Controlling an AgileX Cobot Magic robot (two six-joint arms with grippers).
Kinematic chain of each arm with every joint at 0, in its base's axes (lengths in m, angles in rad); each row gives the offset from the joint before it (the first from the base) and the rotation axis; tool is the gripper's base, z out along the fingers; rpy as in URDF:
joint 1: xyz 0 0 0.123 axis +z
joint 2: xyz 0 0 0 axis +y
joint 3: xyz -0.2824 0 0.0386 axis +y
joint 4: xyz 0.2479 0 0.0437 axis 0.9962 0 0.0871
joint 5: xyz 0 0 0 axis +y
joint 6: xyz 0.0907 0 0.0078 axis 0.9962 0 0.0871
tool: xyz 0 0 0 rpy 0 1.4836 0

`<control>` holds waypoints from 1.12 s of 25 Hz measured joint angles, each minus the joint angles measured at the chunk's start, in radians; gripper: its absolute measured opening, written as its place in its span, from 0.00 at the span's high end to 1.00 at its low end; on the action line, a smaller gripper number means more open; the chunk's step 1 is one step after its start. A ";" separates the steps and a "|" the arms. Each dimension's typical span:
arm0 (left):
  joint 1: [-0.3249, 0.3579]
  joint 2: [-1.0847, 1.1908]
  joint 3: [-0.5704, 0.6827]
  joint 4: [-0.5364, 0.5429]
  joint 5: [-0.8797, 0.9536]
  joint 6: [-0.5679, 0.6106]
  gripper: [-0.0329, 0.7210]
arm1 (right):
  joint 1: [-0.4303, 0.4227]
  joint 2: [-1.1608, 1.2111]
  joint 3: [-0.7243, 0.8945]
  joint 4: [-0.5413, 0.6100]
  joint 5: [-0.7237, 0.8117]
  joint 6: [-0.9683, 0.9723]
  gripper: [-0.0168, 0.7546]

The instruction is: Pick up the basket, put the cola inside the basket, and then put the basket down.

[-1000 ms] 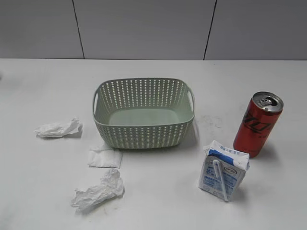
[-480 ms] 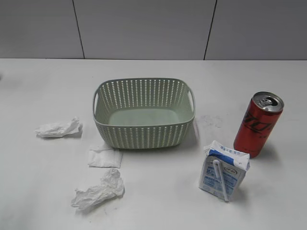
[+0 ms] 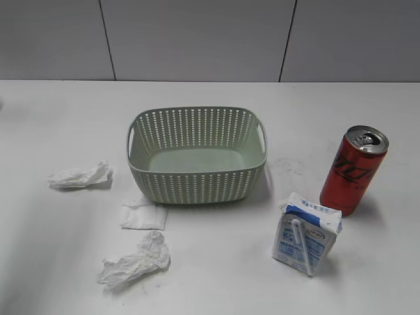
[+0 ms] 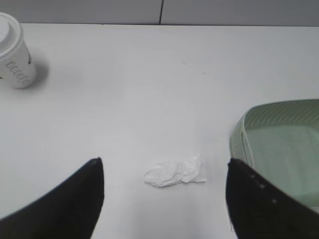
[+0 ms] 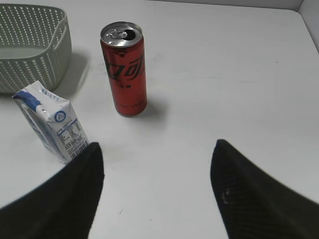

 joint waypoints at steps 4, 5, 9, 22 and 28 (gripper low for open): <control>0.000 0.170 -0.141 -0.026 0.099 -0.013 0.19 | 0.000 0.000 0.000 0.000 0.000 0.000 0.32; 0.000 0.206 -0.174 -0.031 0.136 -0.029 0.19 | 0.000 0.000 0.000 0.000 0.000 0.000 0.32; -0.041 0.349 -0.284 0.005 0.235 -0.079 0.19 | 0.000 0.000 0.000 0.000 0.000 0.000 0.32; -0.304 0.666 -0.407 0.113 0.270 -0.280 0.19 | 0.000 0.000 0.000 0.000 0.000 0.000 0.32; -0.346 0.761 -0.407 0.110 0.214 -0.333 0.19 | 0.000 0.000 0.000 0.000 0.000 0.000 0.32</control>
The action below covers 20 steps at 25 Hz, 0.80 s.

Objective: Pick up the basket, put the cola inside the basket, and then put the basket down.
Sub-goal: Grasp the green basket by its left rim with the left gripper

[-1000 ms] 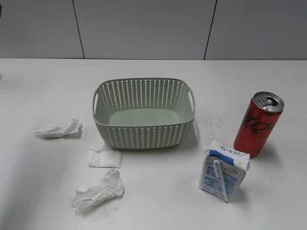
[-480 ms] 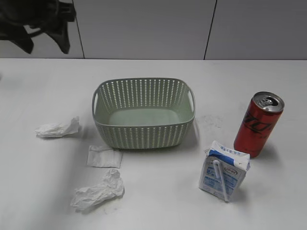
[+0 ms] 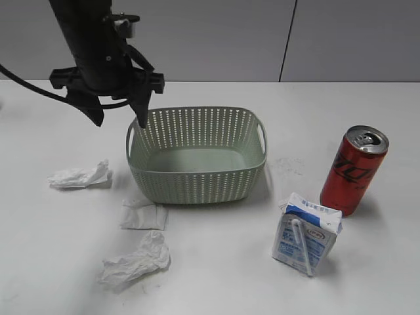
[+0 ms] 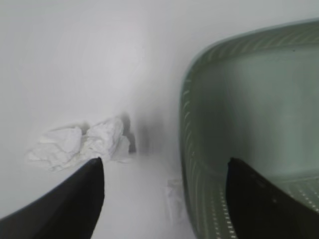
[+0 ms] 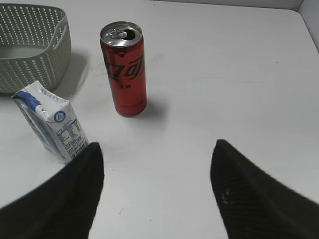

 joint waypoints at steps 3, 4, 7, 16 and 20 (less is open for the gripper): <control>-0.016 0.039 -0.002 -0.004 -0.017 -0.009 0.19 | 0.000 0.000 0.000 -0.001 0.000 0.000 0.32; -0.020 0.054 -0.002 -0.004 -0.021 -0.009 0.19 | 0.000 0.000 0.000 -0.001 0.000 0.000 0.32; -0.029 0.090 -0.002 -0.008 -0.038 -0.011 0.19 | 0.000 0.000 0.000 -0.001 0.000 0.000 0.32; -0.030 0.158 -0.002 -0.020 -0.054 -0.081 0.19 | 0.000 0.000 0.000 -0.001 0.000 0.000 0.32; -0.030 0.167 -0.002 -0.020 -0.081 -0.109 0.23 | 0.000 0.000 0.000 -0.001 0.000 0.000 0.32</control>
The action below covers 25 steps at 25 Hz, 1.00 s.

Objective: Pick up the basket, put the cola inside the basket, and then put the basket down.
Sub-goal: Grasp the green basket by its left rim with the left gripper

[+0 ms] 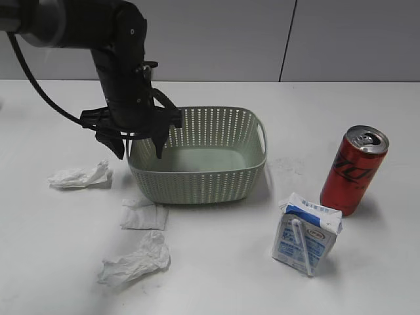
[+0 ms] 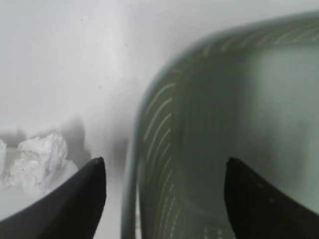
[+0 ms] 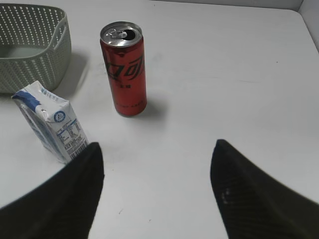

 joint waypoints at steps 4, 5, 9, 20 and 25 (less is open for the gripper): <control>0.000 0.005 0.000 0.000 -0.008 -0.004 0.33 | 0.000 0.000 0.000 0.000 0.000 0.000 0.32; 0.000 0.012 0.000 0.000 -0.008 -0.004 0.34 | 0.000 0.000 0.000 0.000 0.000 0.000 0.32; 0.000 0.037 0.000 -0.009 -0.004 -0.004 0.36 | 0.000 0.000 0.000 -0.002 0.000 0.000 0.32; 0.000 0.037 -0.001 -0.019 0.002 -0.011 0.90 | 0.000 0.000 0.000 -0.002 -0.001 -0.001 0.32; 0.006 0.001 -0.001 -0.034 0.008 -0.034 0.95 | 0.000 0.000 0.000 -0.002 -0.001 -0.001 0.32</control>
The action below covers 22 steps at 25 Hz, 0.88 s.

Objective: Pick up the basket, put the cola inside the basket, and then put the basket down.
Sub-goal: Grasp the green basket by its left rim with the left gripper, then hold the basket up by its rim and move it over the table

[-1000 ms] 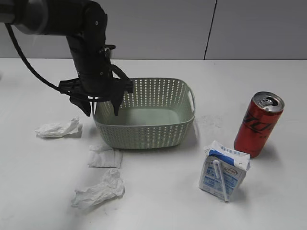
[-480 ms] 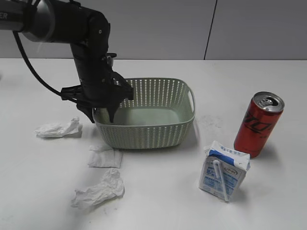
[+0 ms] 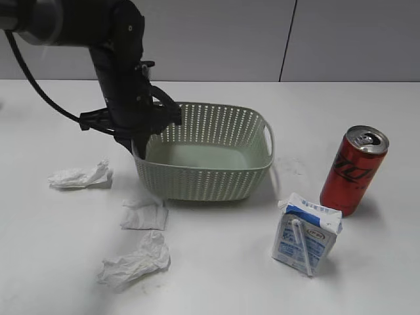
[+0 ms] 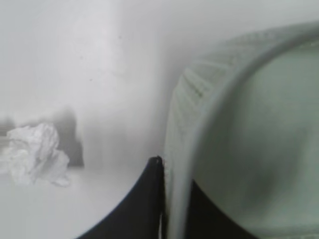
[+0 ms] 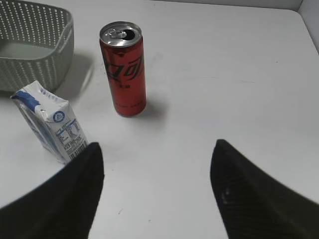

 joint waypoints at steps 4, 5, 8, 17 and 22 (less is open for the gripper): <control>0.030 -0.059 0.000 -0.002 0.039 -0.007 0.95 | 0.000 0.000 0.000 0.000 0.000 0.000 0.32; 0.037 -0.079 0.000 -0.002 0.047 -0.008 0.95 | 0.000 0.000 0.000 0.000 0.000 0.000 0.32; 0.039 -0.130 0.000 -0.003 0.075 -0.011 0.95 | 0.000 0.000 0.000 0.000 0.000 0.000 0.32; 0.025 -0.174 0.013 -0.009 0.079 0.000 0.95 | 0.000 0.207 -0.124 0.079 0.015 0.002 0.24; 0.025 -0.174 0.021 -0.021 0.051 0.037 0.95 | 0.000 0.487 -0.271 0.184 0.015 -0.001 0.13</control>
